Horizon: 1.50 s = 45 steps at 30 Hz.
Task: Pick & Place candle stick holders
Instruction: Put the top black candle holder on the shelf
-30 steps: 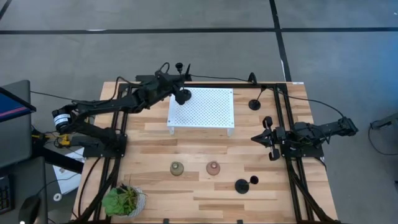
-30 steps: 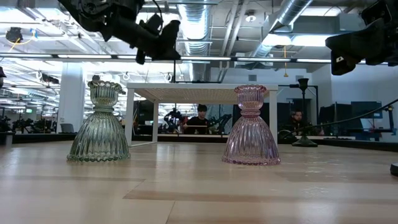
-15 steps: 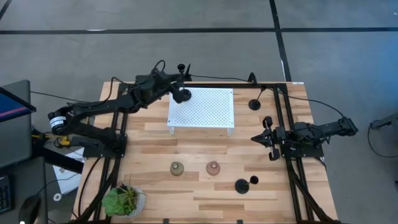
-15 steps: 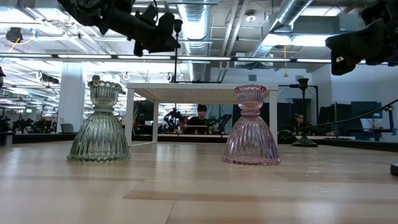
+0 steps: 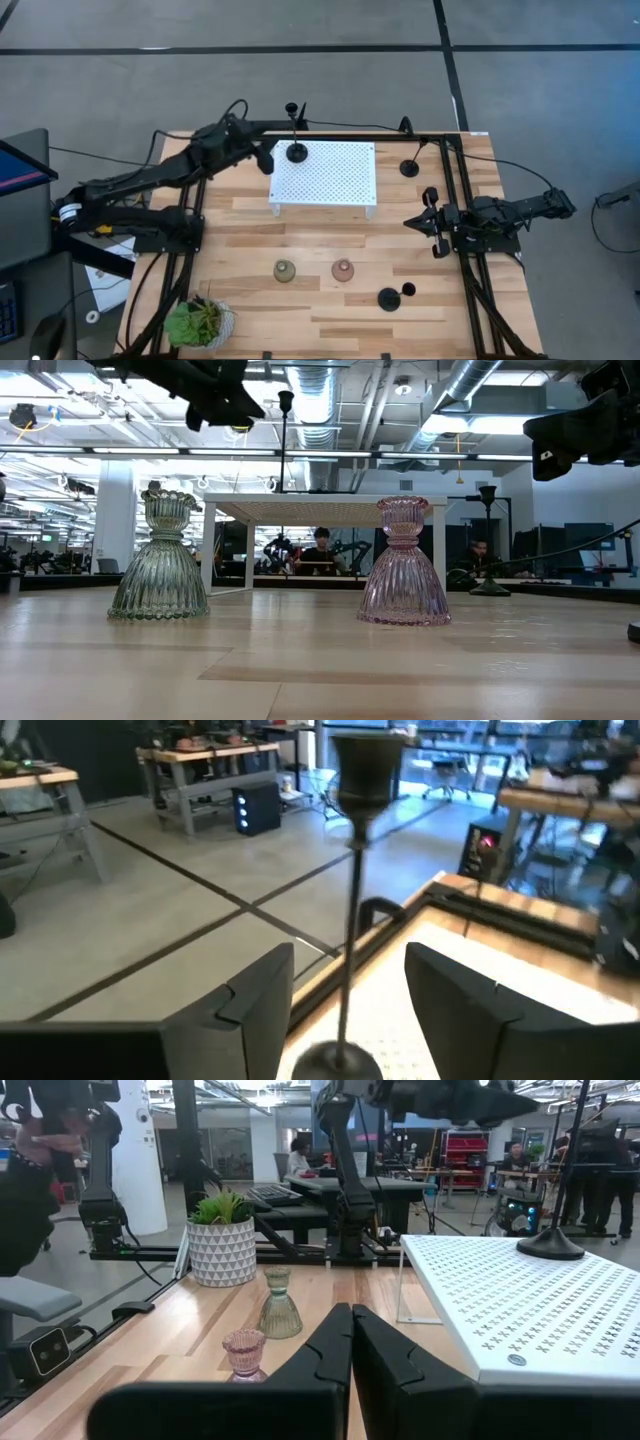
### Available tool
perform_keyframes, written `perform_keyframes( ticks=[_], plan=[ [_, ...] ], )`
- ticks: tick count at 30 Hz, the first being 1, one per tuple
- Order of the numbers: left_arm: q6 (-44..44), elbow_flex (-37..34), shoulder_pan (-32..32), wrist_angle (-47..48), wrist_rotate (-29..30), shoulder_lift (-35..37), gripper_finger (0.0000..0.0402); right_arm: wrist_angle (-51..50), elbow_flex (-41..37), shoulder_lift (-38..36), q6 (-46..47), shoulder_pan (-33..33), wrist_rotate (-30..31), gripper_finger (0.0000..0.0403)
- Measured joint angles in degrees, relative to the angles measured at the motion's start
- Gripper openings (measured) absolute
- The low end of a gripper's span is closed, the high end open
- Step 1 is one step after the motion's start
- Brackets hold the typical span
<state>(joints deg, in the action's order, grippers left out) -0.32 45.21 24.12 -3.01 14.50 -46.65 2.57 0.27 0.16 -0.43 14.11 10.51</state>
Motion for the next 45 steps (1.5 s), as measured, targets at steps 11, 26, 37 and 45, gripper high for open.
perform_keyframes(
  ticks=[11,26,37,45],
  plan=[
    [4.53,0.00,-8.64,7.11,-2.11,1.64,0.0047,-2.32,2.67,-0.01,6.91,0.01,-0.01,0.0001],
    [15.54,-6.53,-26.12,0.27,-6.35,6.22,0.0005,-7.35,2.91,0.00,6.97,0.02,6.44,0.0001],
    [15.53,-24.96,-25.68,0.01,-5.89,27.99,0.0006,-7.32,3.02,0.00,6.90,0.02,6.40,0.0001],
    [15.55,-32.00,-25.68,-0.39,-7.48,35.84,0.0010,-7.31,3.07,0.00,5.90,0.00,6.38,0.0001]
  ],
)
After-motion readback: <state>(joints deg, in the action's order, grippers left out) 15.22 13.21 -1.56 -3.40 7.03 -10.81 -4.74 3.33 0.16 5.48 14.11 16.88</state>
